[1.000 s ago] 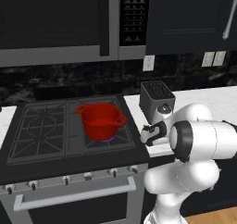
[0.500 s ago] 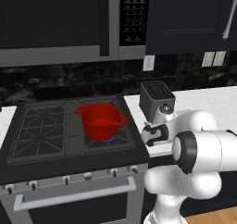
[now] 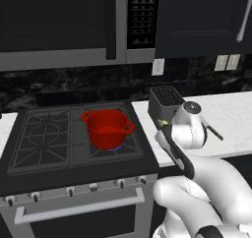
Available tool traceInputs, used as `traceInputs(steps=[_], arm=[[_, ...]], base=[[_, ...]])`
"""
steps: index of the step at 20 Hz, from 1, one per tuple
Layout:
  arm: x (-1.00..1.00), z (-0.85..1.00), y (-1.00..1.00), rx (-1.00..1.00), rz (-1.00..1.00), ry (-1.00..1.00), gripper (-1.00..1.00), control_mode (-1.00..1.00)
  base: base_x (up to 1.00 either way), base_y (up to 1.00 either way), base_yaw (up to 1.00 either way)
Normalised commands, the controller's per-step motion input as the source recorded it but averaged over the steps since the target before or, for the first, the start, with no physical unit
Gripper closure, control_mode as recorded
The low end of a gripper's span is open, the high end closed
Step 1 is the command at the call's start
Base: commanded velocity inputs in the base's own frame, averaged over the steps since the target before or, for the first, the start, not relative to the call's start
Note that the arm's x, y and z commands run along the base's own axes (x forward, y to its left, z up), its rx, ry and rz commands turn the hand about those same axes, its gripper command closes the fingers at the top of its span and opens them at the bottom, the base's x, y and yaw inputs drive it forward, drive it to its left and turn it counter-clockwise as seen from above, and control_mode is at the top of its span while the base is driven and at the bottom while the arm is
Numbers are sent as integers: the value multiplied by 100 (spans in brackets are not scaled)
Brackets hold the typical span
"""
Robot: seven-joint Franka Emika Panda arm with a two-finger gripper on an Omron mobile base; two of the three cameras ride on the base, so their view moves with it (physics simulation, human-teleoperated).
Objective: Put the corn and cucumber in the pot. Retrieve the spatula and lightly stir the vegetables in the pot.
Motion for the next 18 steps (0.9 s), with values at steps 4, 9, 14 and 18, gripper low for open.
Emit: traceInputs(steps=[4,9,14,18], arm=[[-60,100,21,3,0,6,100,-100],[-55,93,27,1,0,-3,100,-100],[2,40,43,0,0,-4,100,-100],[44,4,61,0,0,-1,100,-100]], base=[[0,0,0],[0,0,0],[0,0,0],[0,0,0]])
